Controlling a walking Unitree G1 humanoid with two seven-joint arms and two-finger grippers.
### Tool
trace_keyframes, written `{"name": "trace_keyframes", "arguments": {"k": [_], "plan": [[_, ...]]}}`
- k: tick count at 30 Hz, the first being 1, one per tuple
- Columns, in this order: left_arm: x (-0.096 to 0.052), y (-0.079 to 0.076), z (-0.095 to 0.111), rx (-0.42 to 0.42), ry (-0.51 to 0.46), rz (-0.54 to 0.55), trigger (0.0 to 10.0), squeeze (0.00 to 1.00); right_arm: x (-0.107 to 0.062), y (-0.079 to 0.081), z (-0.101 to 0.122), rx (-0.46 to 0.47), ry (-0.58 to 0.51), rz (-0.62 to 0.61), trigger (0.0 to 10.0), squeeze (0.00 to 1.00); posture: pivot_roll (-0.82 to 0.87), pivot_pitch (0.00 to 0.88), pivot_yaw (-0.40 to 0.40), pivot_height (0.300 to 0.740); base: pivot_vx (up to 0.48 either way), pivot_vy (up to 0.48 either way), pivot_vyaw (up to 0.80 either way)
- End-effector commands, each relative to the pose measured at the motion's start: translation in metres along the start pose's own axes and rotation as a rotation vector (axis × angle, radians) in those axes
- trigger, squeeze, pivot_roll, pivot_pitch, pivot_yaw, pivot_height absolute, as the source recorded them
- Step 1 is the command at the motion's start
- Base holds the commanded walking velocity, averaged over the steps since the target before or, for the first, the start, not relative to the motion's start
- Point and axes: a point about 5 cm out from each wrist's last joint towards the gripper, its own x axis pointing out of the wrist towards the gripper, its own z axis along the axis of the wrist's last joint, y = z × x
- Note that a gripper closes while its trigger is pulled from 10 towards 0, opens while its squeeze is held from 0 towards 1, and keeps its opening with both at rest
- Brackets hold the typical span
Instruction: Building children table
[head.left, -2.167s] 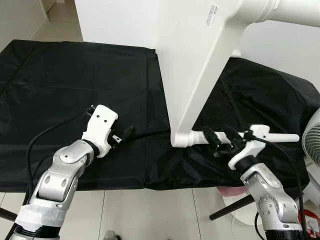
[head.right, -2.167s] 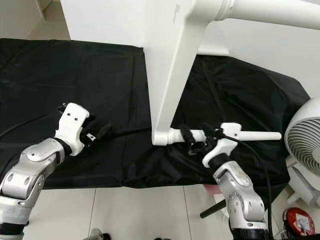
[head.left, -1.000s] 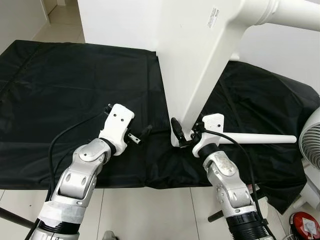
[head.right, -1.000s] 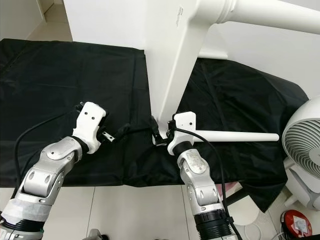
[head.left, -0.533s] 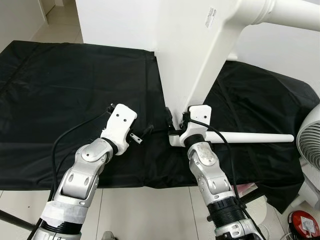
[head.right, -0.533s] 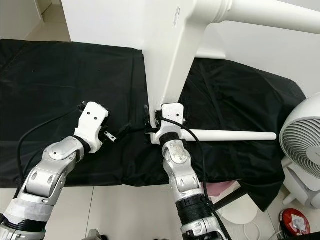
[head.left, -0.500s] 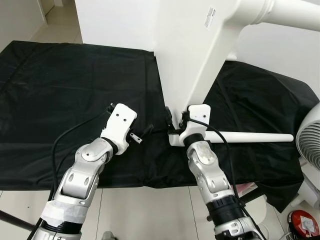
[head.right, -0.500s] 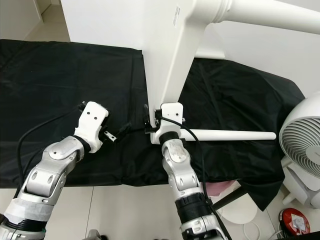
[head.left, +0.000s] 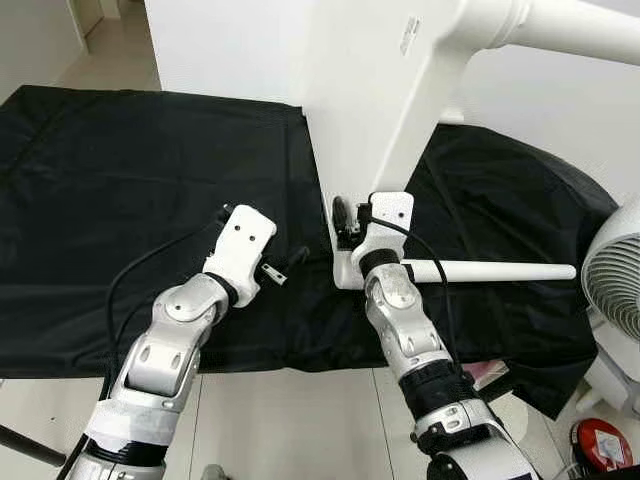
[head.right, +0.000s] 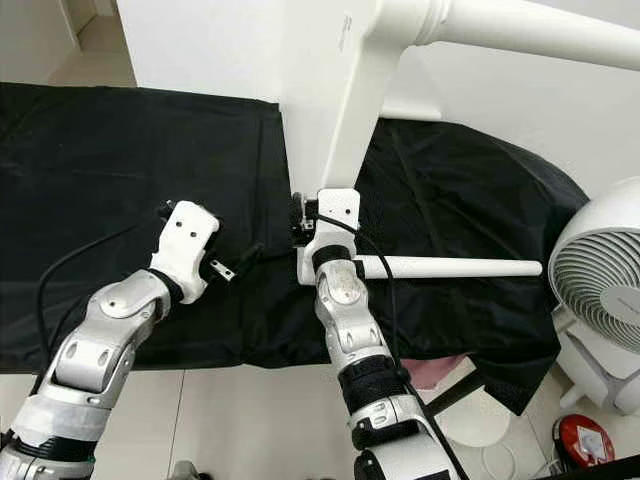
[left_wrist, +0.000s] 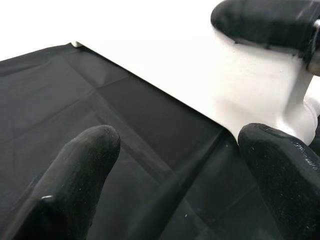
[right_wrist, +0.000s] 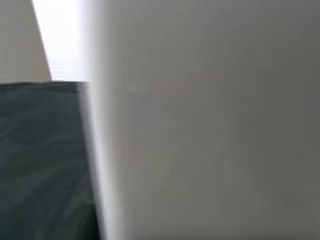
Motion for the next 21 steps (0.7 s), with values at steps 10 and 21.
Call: {"name": "trace_keyframes", "arguments": {"k": [10, 21], "plan": [[-0.018, 0.063, 0.011, 0.04, -0.029, 0.245, 10.0, 0.0, 0.012, 0.023, 0.017, 0.0, -0.09, 0.075, 0.0, 0.0, 0.13, 0.061, -0.113, 0.74, 0.0, 0.0, 0.0], [-0.022, 0.071, 0.008, 0.053, -0.017, 0.27, 10.0, 0.0, 0.026, 0.077, 0.055, 0.046, -0.212, 0.209, 0.0, 0.0, 0.12, 0.071, -0.117, 0.74, 0.0, 0.0, 0.0]]}}
